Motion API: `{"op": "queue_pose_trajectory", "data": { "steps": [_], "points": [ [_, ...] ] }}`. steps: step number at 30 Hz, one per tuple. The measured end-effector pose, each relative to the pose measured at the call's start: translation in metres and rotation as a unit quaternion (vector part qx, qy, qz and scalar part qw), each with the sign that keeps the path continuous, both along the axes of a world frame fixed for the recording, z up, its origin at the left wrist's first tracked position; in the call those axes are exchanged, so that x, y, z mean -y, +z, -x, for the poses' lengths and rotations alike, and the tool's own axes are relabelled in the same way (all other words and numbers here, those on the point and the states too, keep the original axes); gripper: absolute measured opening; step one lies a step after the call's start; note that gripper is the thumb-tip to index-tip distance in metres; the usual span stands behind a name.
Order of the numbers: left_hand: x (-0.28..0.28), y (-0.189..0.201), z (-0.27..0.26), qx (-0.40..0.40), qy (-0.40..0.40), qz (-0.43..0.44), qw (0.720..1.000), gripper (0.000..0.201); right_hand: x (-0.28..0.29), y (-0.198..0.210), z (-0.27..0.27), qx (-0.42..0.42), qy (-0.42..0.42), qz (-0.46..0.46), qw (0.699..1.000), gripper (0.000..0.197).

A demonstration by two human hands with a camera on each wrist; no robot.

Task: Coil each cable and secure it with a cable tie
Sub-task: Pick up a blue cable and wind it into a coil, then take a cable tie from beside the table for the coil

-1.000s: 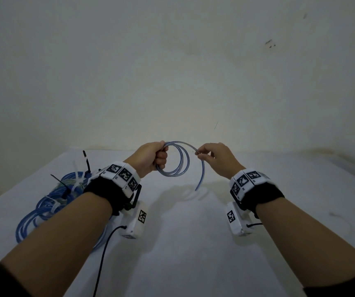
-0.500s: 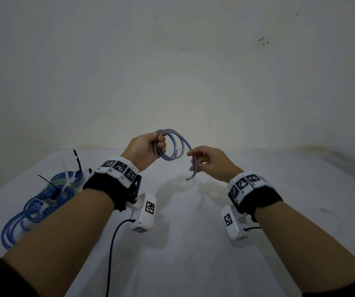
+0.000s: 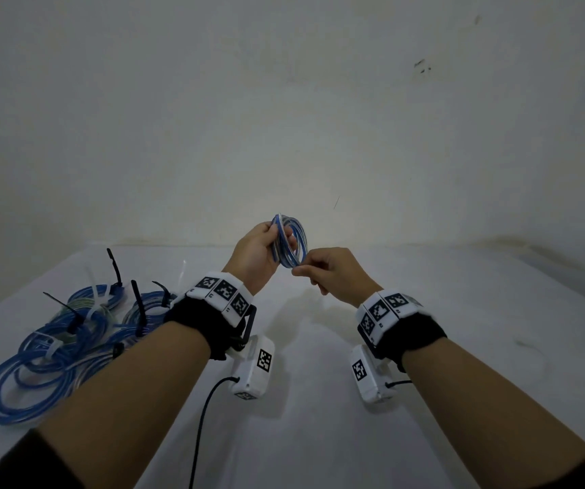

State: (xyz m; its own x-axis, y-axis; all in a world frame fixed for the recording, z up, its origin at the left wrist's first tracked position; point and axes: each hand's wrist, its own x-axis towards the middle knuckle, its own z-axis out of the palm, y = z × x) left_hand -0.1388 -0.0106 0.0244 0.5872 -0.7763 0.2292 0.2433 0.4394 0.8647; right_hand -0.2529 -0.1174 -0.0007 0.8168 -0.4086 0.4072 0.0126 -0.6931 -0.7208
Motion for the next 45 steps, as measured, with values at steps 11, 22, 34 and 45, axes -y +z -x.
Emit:
{"op": "queue_pose_trajectory", "data": {
  "steps": [11,22,34,45],
  "points": [
    [0.025,0.001,0.018,0.267,0.036,-0.141,0.953,0.019,0.016,0.005,0.026,0.104,-0.079,-0.053,0.990,0.017],
    [0.078,-0.001,0.080,0.335,-0.076,-0.170,0.924,0.018,0.056,0.012,0.092,0.100,-0.074,-0.062,0.990,0.012],
    [0.126,-0.005,0.160,0.229,-0.229,-0.200,0.925,0.030,0.094,0.007,0.181,0.145,-0.193,-0.108,0.964,0.008],
    [0.156,-0.016,0.203,0.263,-0.203,-0.246,0.911,0.033,0.124,-0.004,0.250,-0.084,-0.312,-0.165,0.932,0.023]
  ]
}}
